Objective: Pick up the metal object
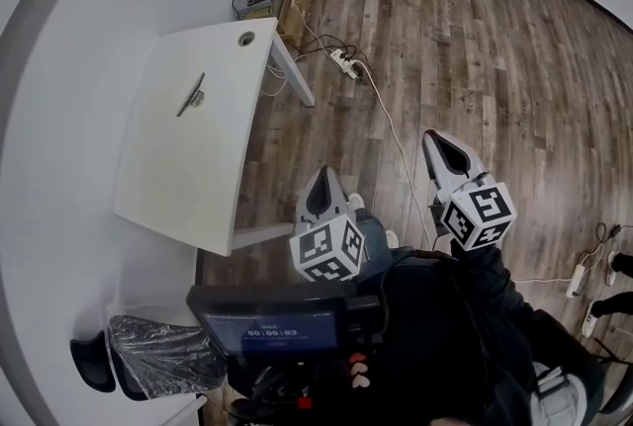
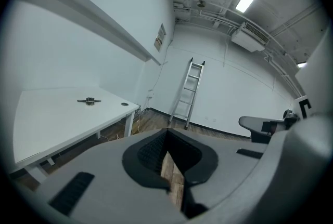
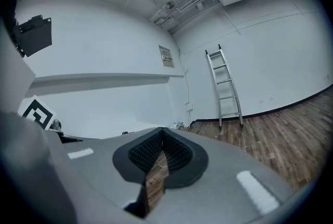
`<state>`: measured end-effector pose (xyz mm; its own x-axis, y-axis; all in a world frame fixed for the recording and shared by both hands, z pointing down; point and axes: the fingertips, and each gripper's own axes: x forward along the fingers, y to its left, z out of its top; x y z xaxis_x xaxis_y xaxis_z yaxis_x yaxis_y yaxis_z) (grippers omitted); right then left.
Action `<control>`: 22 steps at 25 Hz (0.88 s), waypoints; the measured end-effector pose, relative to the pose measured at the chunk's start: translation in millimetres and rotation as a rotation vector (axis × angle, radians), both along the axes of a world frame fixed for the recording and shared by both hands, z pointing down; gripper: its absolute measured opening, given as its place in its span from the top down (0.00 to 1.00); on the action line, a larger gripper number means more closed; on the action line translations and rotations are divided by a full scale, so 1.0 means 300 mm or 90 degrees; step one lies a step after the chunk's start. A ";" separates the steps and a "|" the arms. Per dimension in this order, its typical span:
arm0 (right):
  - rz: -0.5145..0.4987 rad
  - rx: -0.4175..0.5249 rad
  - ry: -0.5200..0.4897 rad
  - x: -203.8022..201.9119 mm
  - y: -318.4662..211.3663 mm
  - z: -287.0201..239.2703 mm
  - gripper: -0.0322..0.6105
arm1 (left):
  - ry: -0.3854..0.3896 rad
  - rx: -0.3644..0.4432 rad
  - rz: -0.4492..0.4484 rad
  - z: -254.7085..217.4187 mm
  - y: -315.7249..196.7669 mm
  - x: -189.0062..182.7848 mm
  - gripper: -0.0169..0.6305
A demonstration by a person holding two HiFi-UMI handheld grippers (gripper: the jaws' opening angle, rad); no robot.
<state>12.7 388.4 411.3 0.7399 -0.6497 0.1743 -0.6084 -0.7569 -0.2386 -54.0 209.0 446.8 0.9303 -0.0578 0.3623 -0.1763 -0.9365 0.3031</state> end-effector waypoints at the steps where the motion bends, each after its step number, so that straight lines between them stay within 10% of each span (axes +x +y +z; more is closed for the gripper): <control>1: 0.003 0.000 -0.001 0.020 -0.003 -0.003 0.95 | -0.002 0.000 0.003 -0.002 -0.003 0.023 0.97; 22: 0.062 -0.007 0.011 0.563 -0.210 -0.033 0.95 | 0.012 -0.005 0.061 -0.034 -0.227 0.635 0.97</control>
